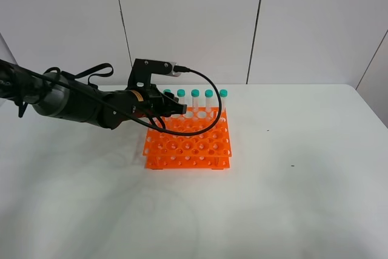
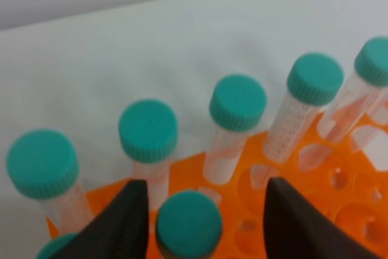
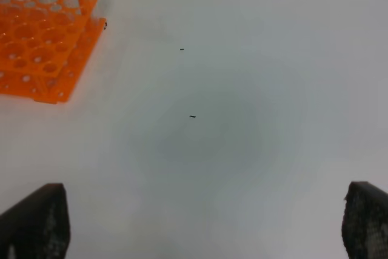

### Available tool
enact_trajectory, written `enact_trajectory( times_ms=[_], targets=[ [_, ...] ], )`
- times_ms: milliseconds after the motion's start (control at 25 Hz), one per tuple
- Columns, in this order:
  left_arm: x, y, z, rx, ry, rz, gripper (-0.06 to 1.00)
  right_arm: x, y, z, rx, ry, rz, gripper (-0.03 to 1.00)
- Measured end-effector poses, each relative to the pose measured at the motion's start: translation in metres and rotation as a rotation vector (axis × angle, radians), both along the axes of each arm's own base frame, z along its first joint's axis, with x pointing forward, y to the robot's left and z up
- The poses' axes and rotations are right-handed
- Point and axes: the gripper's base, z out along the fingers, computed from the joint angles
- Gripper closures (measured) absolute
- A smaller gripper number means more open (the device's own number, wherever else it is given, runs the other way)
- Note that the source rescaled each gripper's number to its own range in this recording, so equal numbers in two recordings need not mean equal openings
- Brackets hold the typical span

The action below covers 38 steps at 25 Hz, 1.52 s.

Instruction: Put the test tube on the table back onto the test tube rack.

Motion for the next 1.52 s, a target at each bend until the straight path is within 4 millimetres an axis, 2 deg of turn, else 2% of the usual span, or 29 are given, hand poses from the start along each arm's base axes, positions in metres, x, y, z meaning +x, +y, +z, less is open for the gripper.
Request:
enact_trajectory(
  times_ms=[200, 440, 520, 640, 720, 840, 960, 1080, 1200, 1320, 1520],
  targets=[
    [-0.003, 0.002, 0.022, -0.018, -0.032, -0.002, 0.5, 0.0, 0.0, 0.0, 0.0, 0.0, 0.0, -0.03],
    [-0.016, 0.008, 0.079, -0.061, -0.123, -0.008, 0.49, 0.0, 0.0, 0.0, 0.0, 0.0, 0.0, -0.03],
    [-0.024, 0.012, 0.097, -0.068, -0.131, -0.01, 0.39, 0.0, 0.0, 0.0, 0.0, 0.0, 0.0, -0.03],
    [-0.038, 0.019, 0.119, -0.018, -0.121, -0.033, 0.11, 0.0, 0.0, 0.0, 0.0, 0.0, 0.0, -0.03],
    [-0.048, 0.024, 0.13, 0.014, -0.084, -0.046, 0.0, 0.0, 0.0, 0.0, 0.0, 0.0, 0.0, -0.03],
    [-0.065, 0.032, 0.136, 0.08, 0.035, -0.065, -0.04, 0.0, 0.0, 0.0, 0.0, 0.0, 0.0, -0.03],
    [-0.077, 0.038, 0.129, 0.161, 0.214, -0.081, -0.06, 0.0, 0.0, 0.0, 0.0, 0.0, 0.0, -0.03],
    [-0.08, 0.039, 0.121, 0.231, 0.411, -0.08, -0.05, 0.0, 0.0, 0.0, 0.0, 0.0, 0.0, -0.03],
    [-0.072, 0.044, 0.118, 0.28, 0.543, -0.059, -0.05, 0.0, 0.0, 0.0, 0.0, 0.0, 0.0, -0.03],
    [-0.061, 0.061, 0.116, 0.292, 0.621, -0.003, -0.05, 0.0, 0.0, 0.0, 0.0, 0.0, 0.0, -0.03],
    [-0.049, 0.114, 0.113, 0.274, 0.733, 0.144, -0.05, 0.0, 0.0, 0.0, 0.0, 0.0, 0.0, -0.03]
  ],
)
